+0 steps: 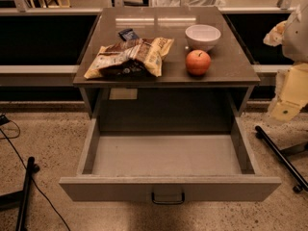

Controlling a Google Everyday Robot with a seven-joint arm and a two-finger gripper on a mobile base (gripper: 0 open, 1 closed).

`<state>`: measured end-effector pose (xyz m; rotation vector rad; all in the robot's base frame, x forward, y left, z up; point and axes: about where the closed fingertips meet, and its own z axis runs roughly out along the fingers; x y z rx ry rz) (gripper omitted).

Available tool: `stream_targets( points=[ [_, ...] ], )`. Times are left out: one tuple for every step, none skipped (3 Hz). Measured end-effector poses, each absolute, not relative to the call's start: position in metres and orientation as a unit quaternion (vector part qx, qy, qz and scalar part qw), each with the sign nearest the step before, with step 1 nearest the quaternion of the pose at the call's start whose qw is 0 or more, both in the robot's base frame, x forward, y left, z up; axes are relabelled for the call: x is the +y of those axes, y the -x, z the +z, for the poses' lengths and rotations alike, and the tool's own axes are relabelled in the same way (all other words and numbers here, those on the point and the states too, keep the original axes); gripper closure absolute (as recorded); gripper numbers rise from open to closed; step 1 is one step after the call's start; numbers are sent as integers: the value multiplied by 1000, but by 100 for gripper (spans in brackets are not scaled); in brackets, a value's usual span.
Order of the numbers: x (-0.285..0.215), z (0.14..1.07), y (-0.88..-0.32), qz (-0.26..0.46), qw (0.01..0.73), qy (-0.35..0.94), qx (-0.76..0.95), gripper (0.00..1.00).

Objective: Place apple into top drawer

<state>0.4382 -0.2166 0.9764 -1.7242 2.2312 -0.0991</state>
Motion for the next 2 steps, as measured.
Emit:
stream_targets(
  points=[
    [-217,976,-438,-35,159,603,781,0],
    [-219,977,-445,-36,172,592,786,0]
  ],
)
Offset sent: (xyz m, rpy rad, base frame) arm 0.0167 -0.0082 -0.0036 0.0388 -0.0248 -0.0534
